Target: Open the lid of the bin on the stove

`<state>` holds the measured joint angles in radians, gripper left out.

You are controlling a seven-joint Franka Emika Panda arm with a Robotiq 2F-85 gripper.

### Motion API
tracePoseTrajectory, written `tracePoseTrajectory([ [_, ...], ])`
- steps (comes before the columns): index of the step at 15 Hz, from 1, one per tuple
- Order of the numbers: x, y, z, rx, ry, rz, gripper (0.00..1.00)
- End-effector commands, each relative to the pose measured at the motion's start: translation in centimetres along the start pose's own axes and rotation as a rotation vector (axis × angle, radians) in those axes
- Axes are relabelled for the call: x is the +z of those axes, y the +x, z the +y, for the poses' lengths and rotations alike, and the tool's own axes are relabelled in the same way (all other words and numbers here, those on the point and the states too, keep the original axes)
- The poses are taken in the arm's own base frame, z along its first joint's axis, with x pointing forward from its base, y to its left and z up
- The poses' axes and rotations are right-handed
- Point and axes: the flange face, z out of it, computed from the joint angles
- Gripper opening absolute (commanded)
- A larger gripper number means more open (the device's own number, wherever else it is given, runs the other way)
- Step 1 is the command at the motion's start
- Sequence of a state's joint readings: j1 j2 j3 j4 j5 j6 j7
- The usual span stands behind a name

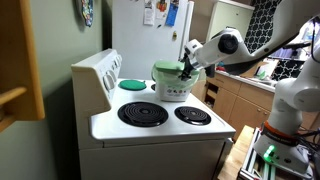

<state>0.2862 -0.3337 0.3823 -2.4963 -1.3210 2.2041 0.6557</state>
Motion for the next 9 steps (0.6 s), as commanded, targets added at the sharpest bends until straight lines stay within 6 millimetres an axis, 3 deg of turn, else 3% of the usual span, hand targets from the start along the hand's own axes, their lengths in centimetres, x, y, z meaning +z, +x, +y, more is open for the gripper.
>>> tracePoseTrajectory([
  [1,0.2,-0.5,0.2,-0.006,-0.019,0.008,1.00],
  [4,-0.1,-0.7,1.7,0.000,-0.034,-0.010,1.00],
  [9,-1.1,-0.8,6.3,-0.009,-0.068,-0.010,1.00],
])
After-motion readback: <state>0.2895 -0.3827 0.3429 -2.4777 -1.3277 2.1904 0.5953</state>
